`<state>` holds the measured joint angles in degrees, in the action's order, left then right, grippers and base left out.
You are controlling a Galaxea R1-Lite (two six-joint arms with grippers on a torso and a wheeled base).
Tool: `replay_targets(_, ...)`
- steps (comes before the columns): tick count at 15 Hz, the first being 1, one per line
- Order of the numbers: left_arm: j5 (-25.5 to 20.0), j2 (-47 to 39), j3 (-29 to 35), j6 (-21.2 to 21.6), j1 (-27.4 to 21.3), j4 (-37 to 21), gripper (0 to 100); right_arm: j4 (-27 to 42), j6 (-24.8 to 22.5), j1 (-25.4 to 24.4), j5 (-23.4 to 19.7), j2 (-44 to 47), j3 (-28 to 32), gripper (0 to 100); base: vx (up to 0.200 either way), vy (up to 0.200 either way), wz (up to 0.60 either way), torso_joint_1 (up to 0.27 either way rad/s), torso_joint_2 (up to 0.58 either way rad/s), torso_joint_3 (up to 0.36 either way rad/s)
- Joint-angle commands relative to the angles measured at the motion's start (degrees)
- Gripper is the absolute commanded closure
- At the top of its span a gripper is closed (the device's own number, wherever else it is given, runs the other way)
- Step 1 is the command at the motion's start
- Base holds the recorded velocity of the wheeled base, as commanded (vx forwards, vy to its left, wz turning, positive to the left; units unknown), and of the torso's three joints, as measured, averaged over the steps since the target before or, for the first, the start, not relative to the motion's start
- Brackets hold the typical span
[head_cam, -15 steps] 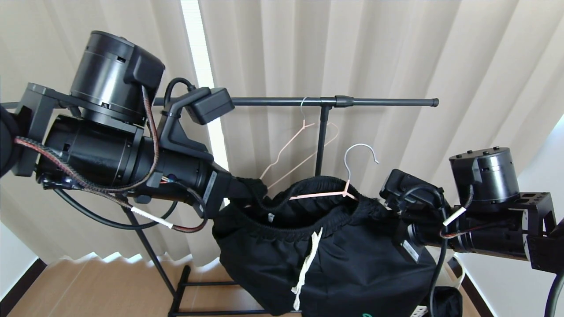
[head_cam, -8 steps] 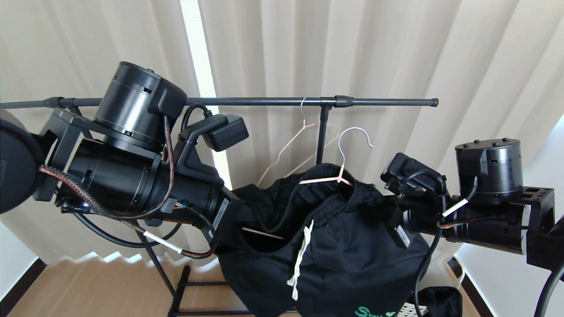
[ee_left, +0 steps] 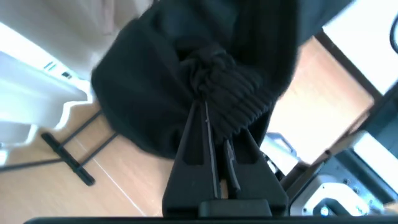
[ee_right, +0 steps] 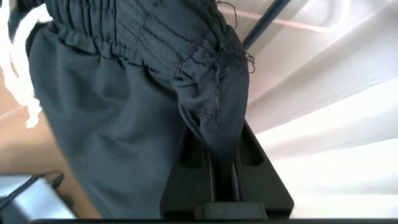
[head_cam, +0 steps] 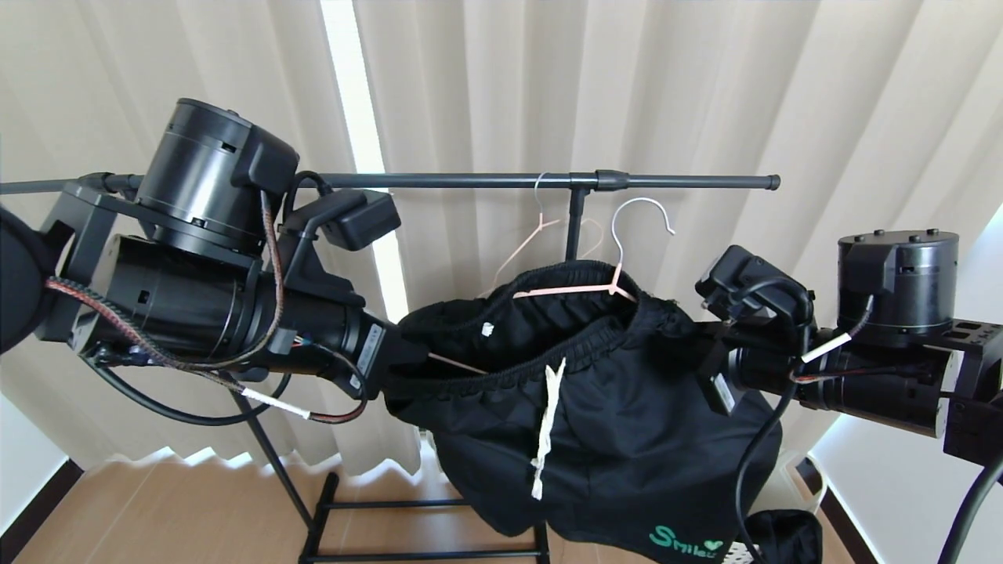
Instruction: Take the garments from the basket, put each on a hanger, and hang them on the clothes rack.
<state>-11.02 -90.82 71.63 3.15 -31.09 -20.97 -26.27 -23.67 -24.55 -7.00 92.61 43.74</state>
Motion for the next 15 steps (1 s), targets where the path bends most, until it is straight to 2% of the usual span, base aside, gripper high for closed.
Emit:
replay_targets(1, 0.12, 1.26, -0.62, -1.3, 1.82, -0.3, 100, -0.71, -0.06, 0.91, -0.03, 0.29, 0.03, 100, 0.0, 0.0, 0.0, 0.0, 0.0, 0.0)
replay_targets(5, 0.74, 1.52, -1.06, -2.62, 2.61, -1.27, 100, -2.29, 0.38, 1.26, 1.72, 0.55, 0.73, 100, 0.0, 0.0, 0.0, 0.0, 0.0, 0.0)
replay_targets(7, 2.85, 1.61, -1.5, -2.0, 2.52, -1.97, 100, -3.26, 0.91, 1.35, 2.34, 0.73, 0.82, 100, 0.0, 0.0, 0.0, 0.0, 0.0, 0.0)
replay_targets(9, 9.35, 1.08, -1.67, -1.91, 2.61, -1.97, 100, -4.49, 1.17, 1.96, 2.43, 0.64, 0.73, 100, 0.0, 0.0, 0.0, 0.0, 0.0, 0.0)
replay_targets(12, 11.28, 0.82, -1.76, -1.91, 2.35, -2.06, 100, -5.46, 1.17, 2.14, 2.51, 0.64, 0.82, 100, 0.0, 0.0, 0.0, 0.0, 0.0, 0.0)
replay_targets(14, 10.84, 1.0, -1.67, -2.0, -0.29, -1.88, 100, -6.95, 1.61, 2.05, 2.43, 0.9, 0.64, 100, 0.0, 0.0, 0.0, 0.0, 0.0, 0.0)
replay_targets(15, 9.97, 0.64, -1.76, -2.35, -3.46, -1.8, 100, -7.92, 3.37, 1.79, 2.51, 1.96, 0.64, 100, 0.0, 0.0, 0.0, 0.0, 0.0, 0.0)
